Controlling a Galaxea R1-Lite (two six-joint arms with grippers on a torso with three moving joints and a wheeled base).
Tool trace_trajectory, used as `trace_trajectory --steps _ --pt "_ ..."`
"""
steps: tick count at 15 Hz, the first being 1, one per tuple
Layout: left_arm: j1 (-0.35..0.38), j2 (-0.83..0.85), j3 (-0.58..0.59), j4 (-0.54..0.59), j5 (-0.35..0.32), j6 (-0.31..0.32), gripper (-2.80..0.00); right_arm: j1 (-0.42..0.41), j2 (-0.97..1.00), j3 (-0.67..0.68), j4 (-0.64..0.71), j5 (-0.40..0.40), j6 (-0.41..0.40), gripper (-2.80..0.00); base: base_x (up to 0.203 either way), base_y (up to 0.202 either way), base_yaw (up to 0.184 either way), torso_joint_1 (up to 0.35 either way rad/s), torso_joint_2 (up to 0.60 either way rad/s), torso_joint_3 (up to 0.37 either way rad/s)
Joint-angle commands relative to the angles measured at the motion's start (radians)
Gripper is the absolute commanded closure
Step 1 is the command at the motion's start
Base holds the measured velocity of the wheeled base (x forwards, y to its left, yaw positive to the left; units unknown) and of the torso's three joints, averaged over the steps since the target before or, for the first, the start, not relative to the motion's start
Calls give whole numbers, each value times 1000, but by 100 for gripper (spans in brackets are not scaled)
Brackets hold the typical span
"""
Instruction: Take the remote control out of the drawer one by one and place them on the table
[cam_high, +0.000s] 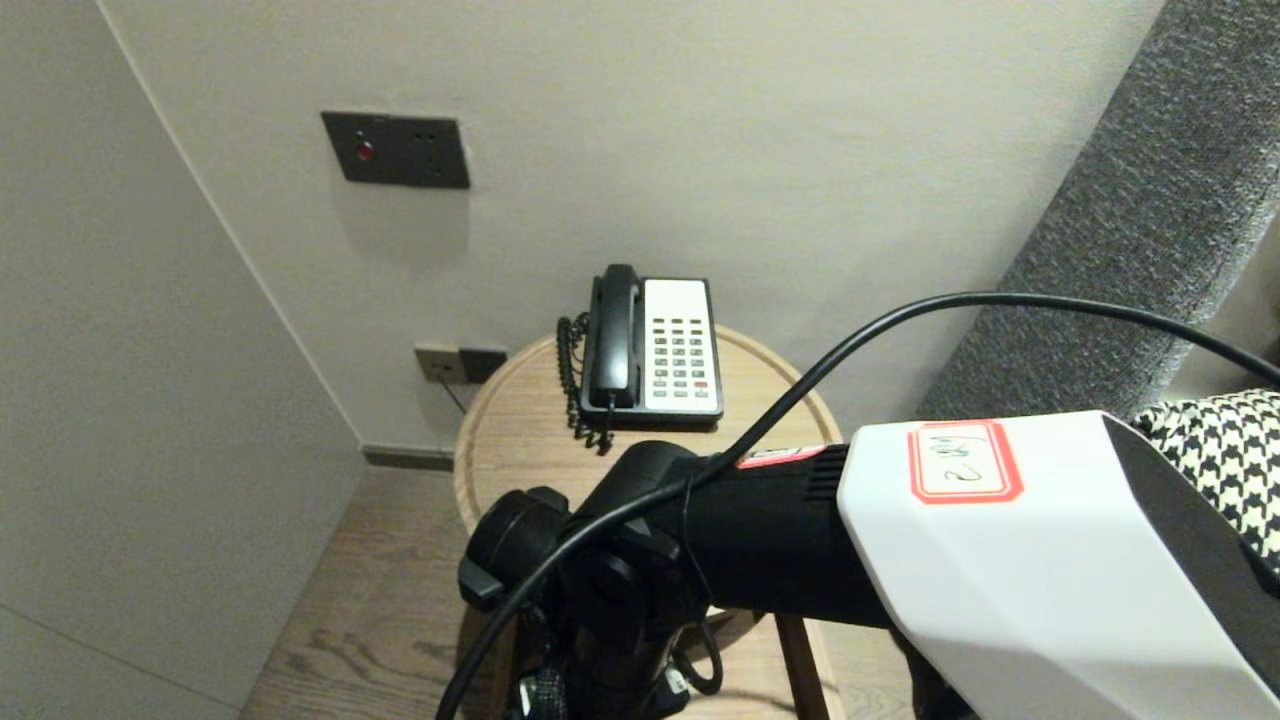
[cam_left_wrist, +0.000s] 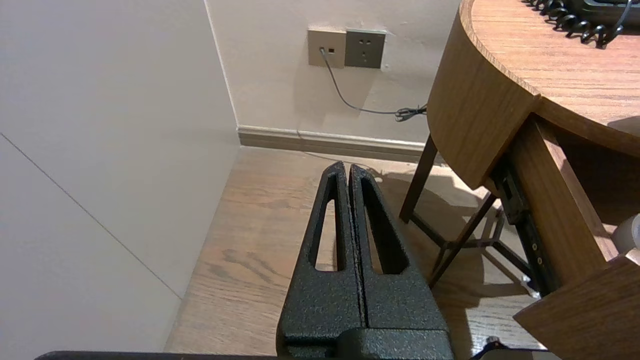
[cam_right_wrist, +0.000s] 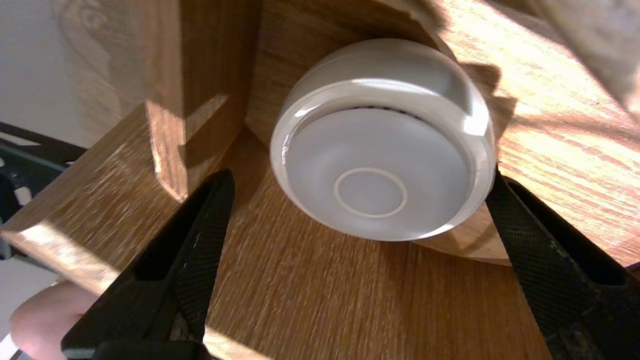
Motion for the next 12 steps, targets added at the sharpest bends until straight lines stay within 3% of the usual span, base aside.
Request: trace_trajectory --steps 1,12 --pt "0 -2 0 0 1 0 0 1 7 0 7 -3 3 -280 0 0 0 0 0 0" --pt "0 -2 0 0 1 0 0 -1 28 0 7 -23 3 -280 0 0 0 0 0 0"
